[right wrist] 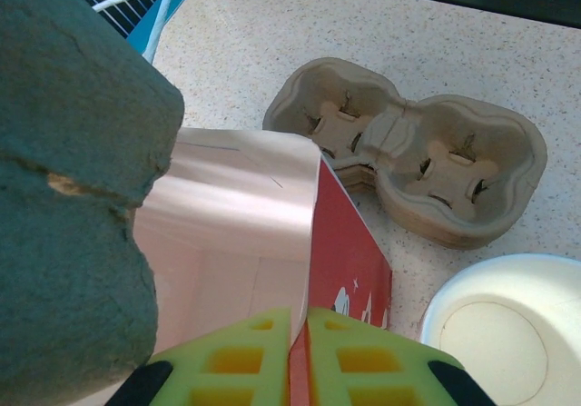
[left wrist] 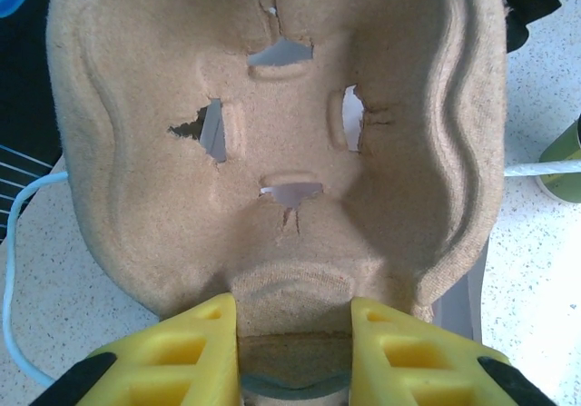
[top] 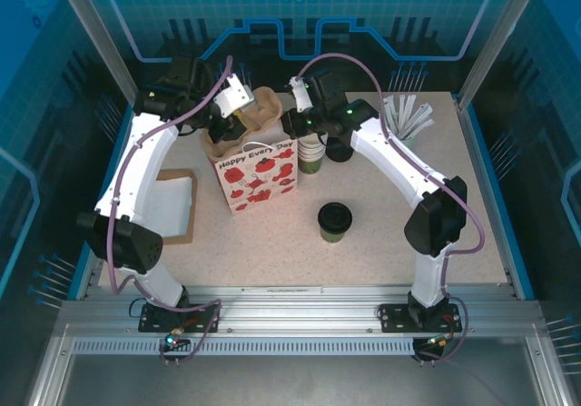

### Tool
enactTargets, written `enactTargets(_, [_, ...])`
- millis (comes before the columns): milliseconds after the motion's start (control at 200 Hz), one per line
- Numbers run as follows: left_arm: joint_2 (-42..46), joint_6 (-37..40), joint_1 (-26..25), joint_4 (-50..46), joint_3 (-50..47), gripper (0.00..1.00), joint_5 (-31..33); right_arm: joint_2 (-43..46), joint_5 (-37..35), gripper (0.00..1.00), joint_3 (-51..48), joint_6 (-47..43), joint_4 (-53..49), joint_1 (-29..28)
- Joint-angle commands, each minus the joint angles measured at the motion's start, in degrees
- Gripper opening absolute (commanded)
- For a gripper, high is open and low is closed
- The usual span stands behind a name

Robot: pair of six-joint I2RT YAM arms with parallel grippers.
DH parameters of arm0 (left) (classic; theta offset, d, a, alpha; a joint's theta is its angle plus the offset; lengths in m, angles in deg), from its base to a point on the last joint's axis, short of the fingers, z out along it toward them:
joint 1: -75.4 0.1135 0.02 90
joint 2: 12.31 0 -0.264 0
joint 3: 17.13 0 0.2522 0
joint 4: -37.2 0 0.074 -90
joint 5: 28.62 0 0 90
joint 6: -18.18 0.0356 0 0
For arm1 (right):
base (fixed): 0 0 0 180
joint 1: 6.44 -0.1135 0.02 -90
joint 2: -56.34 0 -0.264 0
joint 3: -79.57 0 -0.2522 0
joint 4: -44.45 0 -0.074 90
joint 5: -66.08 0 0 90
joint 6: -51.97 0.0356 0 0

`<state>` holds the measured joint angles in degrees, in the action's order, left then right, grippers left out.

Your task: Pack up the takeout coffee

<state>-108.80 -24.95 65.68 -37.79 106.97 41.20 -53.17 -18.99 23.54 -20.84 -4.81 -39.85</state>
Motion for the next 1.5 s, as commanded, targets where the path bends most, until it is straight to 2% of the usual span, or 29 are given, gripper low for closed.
enactTargets(0, [0.04,0.06,-1.07,-1.35,3.73,0.28,-2.64,1.53,2.76,0.13,-0.58,0.82,1.54,-0.26])
enactTargets(125, [0.76,-0.42,-0.68,-1.15,5.59,0.28,-3.98,1.66,3.25,0.13,-0.86,1.17,1.91,0.05])
enactTargets(310, [1.72,-2.13,0.54,1.18,5.1,0.27,-9.68,1.44,3.68,0.13,-1.05,1.4,2.17,0.1])
enactTargets(735, [5.17,-4.33,3.82,13.24,-7.66,0.26,-14.68,1.76,3.75,0.13,-1.64,1.49,2.36,0.19])
enactTargets(1206, [5.47,-4.08,4.27,6.33,-8.38,0.27,-11.38,1.65,2.72,0.13,-0.95,2.4,2.27,0.42])
enactTargets(1496, [5.47,-6.7,4.18,4.37,-8.08,0.27,-9.39,1.98,1.49,0.13,-1.64,3.87,2.94,0.36])
